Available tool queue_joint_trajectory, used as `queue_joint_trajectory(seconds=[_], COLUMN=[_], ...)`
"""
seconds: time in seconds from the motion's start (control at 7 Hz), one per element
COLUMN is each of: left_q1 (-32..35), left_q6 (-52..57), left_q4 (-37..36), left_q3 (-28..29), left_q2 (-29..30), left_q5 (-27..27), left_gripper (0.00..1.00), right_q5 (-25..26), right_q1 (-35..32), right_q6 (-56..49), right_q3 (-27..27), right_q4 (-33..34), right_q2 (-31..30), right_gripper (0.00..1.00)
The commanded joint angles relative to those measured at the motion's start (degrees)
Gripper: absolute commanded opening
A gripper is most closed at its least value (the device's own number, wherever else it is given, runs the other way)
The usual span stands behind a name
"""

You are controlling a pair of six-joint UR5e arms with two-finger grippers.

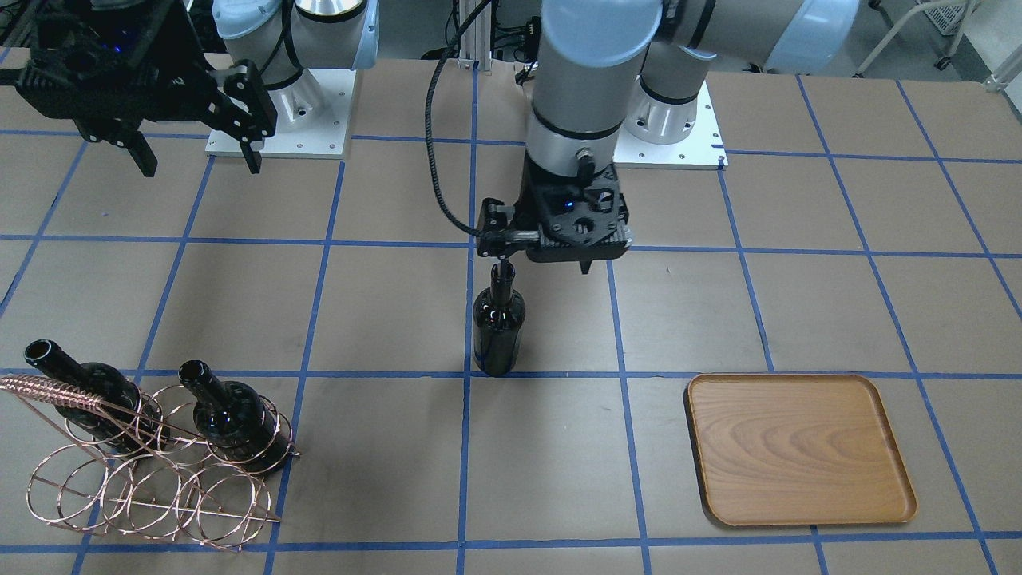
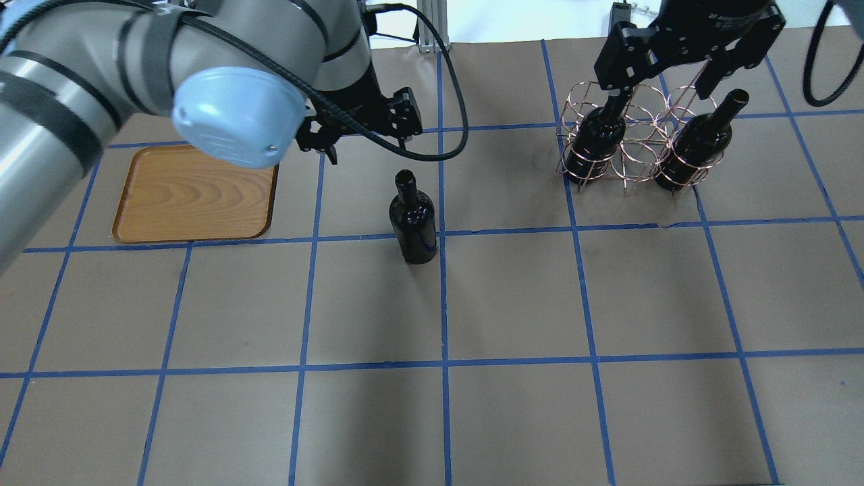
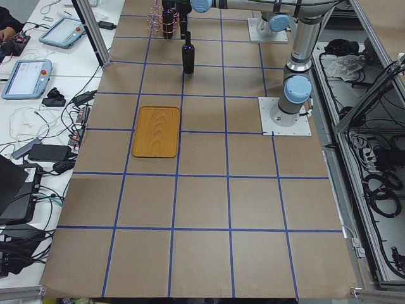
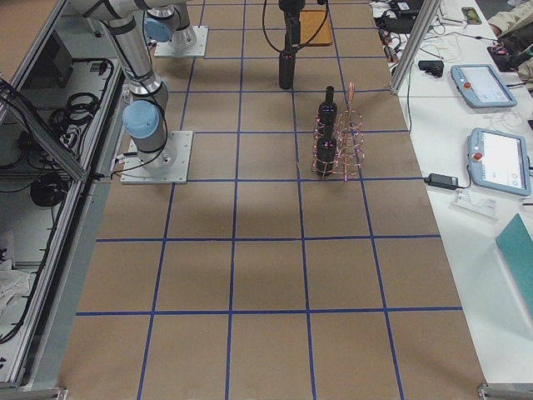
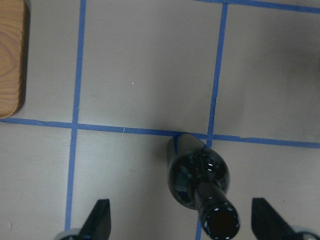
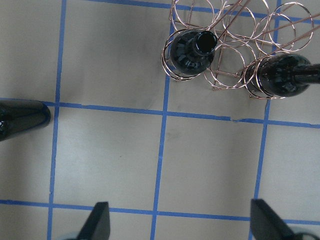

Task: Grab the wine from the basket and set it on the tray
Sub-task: 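Lower the left gripper onto the standing bottle's neck and grasp it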

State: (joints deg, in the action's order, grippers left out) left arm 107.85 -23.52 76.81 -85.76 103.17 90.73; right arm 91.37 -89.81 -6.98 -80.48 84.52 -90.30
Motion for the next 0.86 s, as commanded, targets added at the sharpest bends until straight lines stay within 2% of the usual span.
queue_joint_trajectory(seconds=[0.0,0.14,0.29,0.43,0.57,0.71], left_q1=[2.63,2.72,2.81,2.9,2.98,2.98], left_q6=[-1.44,-1.35,-1.18,-1.26,-1.17,-1.17], left_q4=[-1.22,-1.14,-0.79,-0.52,0.26,0.36], left_q3=[-0.11,-0.11,-0.2,-0.29,-0.38,-0.38], left_q2=[3.79,3.97,4.14,3.97,3.8,3.62], left_q5=[-0.02,0.15,-0.02,-0.37,-0.12,-0.11], left_gripper=[1.0,1.0,0.77,0.42,0.1,0.0], right_q5=[-0.57,-0.58,-0.58,-1.36,-0.76,-0.75], right_q1=[1.4,1.05,0.78,-1.39,-3.07,-3.09], right_q6=[-3.31,-3.04,-1.56,4.02,5.3,5.05], right_q3=[-2.2,-2.74,-2.92,-3.01,-3.01,-3.01], right_q4=[-0.06,1.68,1.17,1.78,2.05,2.05], right_q2=[-0.92,-0.84,-1.01,-0.75,-0.4,-0.4], right_gripper=[1.0,1.0,1.0,1.0,1.0,1.0])
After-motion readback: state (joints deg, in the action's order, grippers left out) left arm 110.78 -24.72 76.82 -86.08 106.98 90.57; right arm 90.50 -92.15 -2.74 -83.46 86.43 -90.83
